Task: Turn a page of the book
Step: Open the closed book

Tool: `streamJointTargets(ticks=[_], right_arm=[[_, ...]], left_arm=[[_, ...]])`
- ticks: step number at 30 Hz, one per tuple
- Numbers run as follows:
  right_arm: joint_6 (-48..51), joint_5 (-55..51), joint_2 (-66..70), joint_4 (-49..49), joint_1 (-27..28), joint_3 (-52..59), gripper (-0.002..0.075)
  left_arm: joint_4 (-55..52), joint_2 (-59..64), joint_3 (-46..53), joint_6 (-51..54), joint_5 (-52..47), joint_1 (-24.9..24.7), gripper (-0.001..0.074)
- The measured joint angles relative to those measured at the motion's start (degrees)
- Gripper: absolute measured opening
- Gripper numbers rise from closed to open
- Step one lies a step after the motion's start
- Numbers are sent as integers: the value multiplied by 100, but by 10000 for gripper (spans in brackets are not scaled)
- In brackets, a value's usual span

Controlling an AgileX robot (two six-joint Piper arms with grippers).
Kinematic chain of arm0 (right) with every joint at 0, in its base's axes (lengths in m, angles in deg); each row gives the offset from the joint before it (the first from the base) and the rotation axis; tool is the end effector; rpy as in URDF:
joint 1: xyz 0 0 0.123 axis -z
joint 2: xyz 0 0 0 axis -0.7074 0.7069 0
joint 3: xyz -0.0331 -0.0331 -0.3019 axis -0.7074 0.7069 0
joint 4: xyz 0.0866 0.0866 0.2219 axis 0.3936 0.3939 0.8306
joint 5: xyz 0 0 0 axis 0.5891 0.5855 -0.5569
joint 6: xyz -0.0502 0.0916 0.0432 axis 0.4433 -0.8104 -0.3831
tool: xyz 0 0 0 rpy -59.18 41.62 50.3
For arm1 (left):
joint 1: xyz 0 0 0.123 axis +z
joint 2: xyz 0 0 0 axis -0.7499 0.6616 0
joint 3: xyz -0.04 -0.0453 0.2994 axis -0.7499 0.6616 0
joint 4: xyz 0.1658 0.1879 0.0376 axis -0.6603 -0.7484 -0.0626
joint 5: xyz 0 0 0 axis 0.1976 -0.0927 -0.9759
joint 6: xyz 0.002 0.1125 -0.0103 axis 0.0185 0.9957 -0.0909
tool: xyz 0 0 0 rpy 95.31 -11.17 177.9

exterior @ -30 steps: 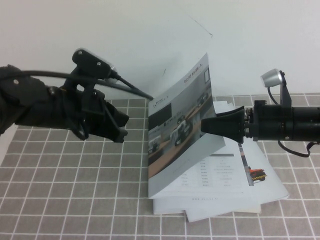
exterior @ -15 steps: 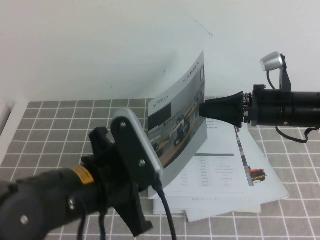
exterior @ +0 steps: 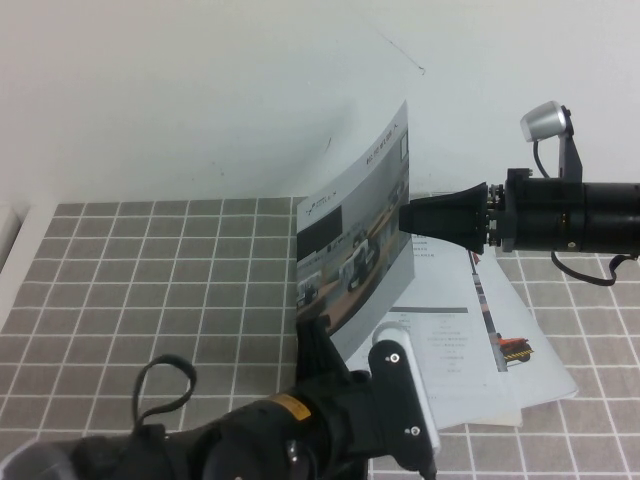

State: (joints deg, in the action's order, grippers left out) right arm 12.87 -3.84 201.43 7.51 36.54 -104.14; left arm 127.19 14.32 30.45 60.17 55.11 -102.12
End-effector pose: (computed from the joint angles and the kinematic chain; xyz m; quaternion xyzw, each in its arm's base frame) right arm 0.3818 0.1607 0.2174 -0.2567 0.7228 0.5333 0.3568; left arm 0.2031 -0.2404 0.2192 0.5733 0.6574 -0.0015 0.4890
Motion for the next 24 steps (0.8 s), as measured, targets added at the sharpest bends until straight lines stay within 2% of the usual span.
streamJointTargets(ticks=[10, 24], right_arm=[[0, 0, 0, 0, 0, 0, 461], [0, 0, -23, -11, 0, 0, 461]], left_arm=[[505, 905, -485, 277, 1475, -12, -4], [865, 1106, -509, 45, 1814, -12, -4]])
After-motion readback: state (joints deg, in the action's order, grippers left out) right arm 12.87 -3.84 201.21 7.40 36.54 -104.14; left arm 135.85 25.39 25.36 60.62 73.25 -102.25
